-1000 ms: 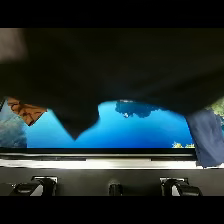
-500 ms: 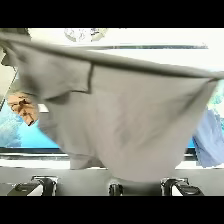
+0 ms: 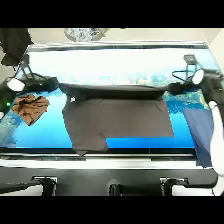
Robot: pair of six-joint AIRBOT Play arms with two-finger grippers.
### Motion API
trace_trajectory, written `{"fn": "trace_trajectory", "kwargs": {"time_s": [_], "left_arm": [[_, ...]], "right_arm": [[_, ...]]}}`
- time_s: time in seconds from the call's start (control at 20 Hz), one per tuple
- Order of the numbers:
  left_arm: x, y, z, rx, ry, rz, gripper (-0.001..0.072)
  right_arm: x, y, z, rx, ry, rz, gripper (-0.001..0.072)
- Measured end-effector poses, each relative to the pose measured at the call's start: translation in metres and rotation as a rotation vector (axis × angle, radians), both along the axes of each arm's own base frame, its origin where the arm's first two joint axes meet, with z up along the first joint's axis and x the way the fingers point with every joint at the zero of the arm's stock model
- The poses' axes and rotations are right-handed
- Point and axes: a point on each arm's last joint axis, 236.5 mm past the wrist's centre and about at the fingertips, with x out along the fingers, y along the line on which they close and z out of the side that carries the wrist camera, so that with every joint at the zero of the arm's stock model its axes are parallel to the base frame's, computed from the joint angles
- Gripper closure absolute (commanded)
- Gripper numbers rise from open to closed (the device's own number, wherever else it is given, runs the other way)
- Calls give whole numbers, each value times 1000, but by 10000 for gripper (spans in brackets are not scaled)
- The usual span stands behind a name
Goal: Fold the shirts.
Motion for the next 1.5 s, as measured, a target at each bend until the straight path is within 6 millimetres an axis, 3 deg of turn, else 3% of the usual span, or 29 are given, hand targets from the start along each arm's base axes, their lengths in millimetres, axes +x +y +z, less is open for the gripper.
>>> {"fn": "trace_trajectory", "kwargs": {"time_s": [0.05, 0.1, 0.15, 0.25, 0.4, 0.55, 0.7, 0.85, 1.0, 1.1, 1.2, 1.5], "left_arm": [[1, -4, -13, -23, 29, 3, 586], [3, -7, -21, -45, 42, 9, 388], [4, -8, -26, -67, 56, 15, 206], [2, -3, -27, -90, 95, 13, 182], [-31, 23, -40, -58, 261, -28, 188], [-101, 50, -77, -13, 533, -66, 190], [-165, 43, -113, -49, 729, -125, 191], [-202, 9, -135, -156, 801, -195, 224], [-212, -20, -144, -207, 800, -231, 303], [-208, -31, -149, -212, 775, -229, 531], [-203, -36, -154, -200, 752, -216, 676], [-191, -42, -158, -194, 705, -180, 679]], "right_arm": [[5, 8, -12, 49, 7, -11, 523], [8, 14, -20, 88, 10, -21, 300], [10, 18, -24, 119, 15, -24, 137], [11, 15, -14, 130, 5, 22, 95], [-16, -23, 5, 105, 56, 85, 172], [-75, -60, 0, 155, 225, 105, 173], [-130, -76, -11, 239, 377, 117, 172], [-159, -74, -23, 294, 464, 133, 172], [-174, -67, -33, 331, 512, 151, 172], [-181, -64, -40, 347, 533, 153, 171], [-188, -58, -48, 374, 549, 158, 169], [-211, -22, -86, 504, 579, 181, 141]]}}
